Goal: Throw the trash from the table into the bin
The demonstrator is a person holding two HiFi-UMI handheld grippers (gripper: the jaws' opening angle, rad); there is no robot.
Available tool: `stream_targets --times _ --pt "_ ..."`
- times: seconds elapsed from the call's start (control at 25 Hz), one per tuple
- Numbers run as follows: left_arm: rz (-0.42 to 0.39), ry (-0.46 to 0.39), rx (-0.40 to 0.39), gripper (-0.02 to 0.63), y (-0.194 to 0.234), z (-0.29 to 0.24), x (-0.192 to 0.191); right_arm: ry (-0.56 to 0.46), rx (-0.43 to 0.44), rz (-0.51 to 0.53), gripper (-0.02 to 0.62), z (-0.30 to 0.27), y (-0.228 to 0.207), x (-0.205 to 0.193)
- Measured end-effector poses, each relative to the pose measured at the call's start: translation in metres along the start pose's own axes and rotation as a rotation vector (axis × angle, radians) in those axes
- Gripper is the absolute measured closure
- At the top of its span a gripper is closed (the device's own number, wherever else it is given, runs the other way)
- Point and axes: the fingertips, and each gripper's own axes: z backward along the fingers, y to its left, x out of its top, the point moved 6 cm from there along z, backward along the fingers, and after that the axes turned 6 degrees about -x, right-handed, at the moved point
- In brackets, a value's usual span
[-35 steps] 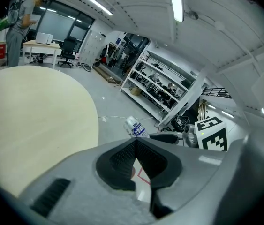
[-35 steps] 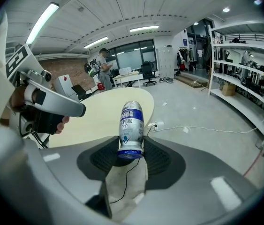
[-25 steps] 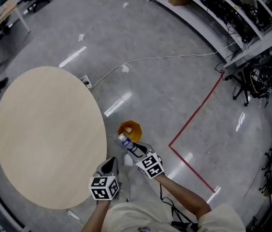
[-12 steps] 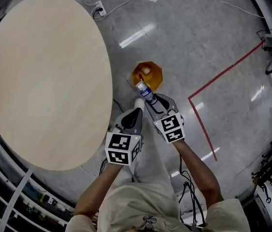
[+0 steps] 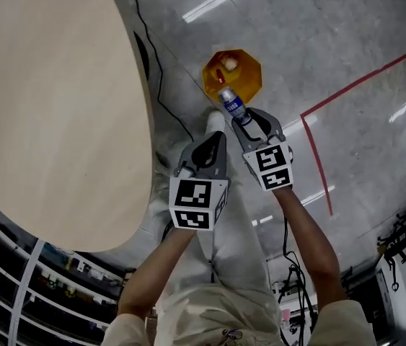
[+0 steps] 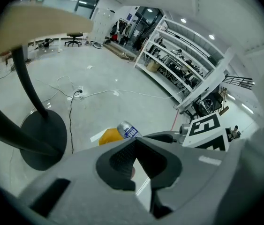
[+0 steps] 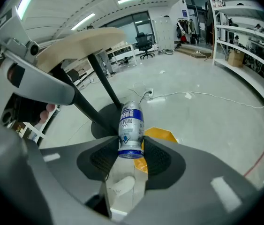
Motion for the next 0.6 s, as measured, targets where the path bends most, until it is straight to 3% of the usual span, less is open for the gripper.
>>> stream_targets --times 0.6 --pt "0.041 0.027 0.115 0.601 0.108 -0.137 -0.066 0.117 -0.028 -0.001 0.422 -0.146 -0.041 -0.075"
